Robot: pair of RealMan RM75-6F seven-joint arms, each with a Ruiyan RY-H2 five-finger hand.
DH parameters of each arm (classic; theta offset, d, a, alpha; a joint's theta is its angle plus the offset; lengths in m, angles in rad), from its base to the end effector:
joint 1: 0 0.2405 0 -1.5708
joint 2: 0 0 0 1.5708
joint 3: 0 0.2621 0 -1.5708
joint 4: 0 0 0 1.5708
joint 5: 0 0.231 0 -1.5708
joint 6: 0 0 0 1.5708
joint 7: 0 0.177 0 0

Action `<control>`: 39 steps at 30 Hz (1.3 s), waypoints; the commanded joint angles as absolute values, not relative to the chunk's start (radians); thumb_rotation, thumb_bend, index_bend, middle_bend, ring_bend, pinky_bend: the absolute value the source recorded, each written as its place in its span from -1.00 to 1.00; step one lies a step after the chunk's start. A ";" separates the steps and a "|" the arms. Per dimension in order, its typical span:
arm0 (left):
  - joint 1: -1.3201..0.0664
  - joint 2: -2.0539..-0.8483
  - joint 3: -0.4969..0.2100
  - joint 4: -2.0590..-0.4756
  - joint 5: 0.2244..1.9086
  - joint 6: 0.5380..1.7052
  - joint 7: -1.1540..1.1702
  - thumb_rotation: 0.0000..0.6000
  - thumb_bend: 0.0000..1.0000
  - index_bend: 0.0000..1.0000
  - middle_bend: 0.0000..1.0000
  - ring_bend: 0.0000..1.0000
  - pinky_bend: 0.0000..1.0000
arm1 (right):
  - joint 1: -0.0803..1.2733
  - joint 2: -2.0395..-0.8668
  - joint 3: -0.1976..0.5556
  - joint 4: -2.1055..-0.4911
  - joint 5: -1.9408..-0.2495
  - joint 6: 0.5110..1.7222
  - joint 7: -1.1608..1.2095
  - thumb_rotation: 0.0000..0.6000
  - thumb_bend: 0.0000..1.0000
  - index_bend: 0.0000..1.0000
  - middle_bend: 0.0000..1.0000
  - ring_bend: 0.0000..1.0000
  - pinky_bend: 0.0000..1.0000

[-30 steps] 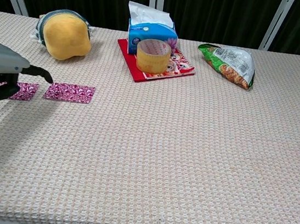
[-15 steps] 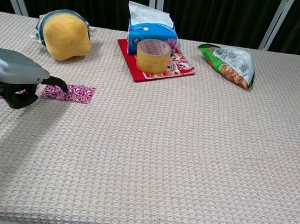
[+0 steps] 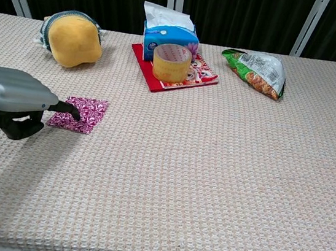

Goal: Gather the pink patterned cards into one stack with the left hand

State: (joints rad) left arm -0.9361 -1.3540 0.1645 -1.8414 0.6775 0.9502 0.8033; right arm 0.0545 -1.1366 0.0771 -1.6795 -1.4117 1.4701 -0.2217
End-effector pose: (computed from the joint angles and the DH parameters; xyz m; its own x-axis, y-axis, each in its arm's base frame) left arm -0.1835 0.3022 -0.0524 0.7679 0.4716 0.4336 0.6380 -0.5025 -0.5835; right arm -0.3268 -0.2108 0.1368 0.5067 -0.0277 0.8617 -0.8568 0.0945 0.5068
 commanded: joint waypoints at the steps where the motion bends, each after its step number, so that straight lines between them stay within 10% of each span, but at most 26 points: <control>1: -0.931 -1.351 0.181 -1.871 0.683 0.967 0.821 1.00 0.31 -0.74 0.71 0.71 0.49 | 0.054 -1.137 0.076 -1.678 -1.413 1.469 -0.219 0.84 -0.02 -1.00 -1.00 -1.00 -1.00; 21: -0.887 -1.312 0.214 -1.984 0.780 1.044 0.818 1.00 0.26 -0.69 0.72 0.71 0.50 | 0.055 -1.134 0.074 -1.677 -1.418 1.470 -0.213 0.84 -0.02 -1.00 -1.00 -1.00 -1.00; 30: -0.819 -1.292 0.189 -1.975 0.975 1.109 0.715 1.00 -0.41 -0.71 0.65 0.66 0.50 | 0.057 -1.127 0.078 -1.687 -1.417 1.472 -0.213 0.84 -0.02 -1.00 -1.00 -1.00 -1.00; 33: -0.776 -1.312 0.192 -1.911 1.143 1.155 0.640 1.00 -0.75 -0.76 -0.03 0.05 0.39 | 0.056 -1.127 0.077 -1.684 -1.416 1.470 -0.208 0.84 -0.02 -1.00 -1.00 -1.00 -1.00; 36: -0.734 -1.336 0.191 -1.849 1.247 1.185 0.559 0.67 -0.94 -0.85 -0.91 -0.88 -0.41 | 0.055 -1.127 0.078 -1.676 -1.410 1.470 -0.199 0.84 -0.02 -1.00 -1.00 -1.00 -1.00; 39: -0.711 -1.361 0.172 -1.811 1.283 1.189 0.493 0.15 -1.00 -0.89 -1.00 -1.00 -0.73 | 0.053 -1.127 0.079 -1.669 -1.407 1.471 -0.189 0.84 -0.02 -1.00 -1.00 -1.00 -1.00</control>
State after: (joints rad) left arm -0.7548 -1.3296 0.1884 -1.8716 1.2238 1.1602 0.5690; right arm 0.0530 -1.1268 0.0789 -1.6700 -1.4081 1.4706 -0.1901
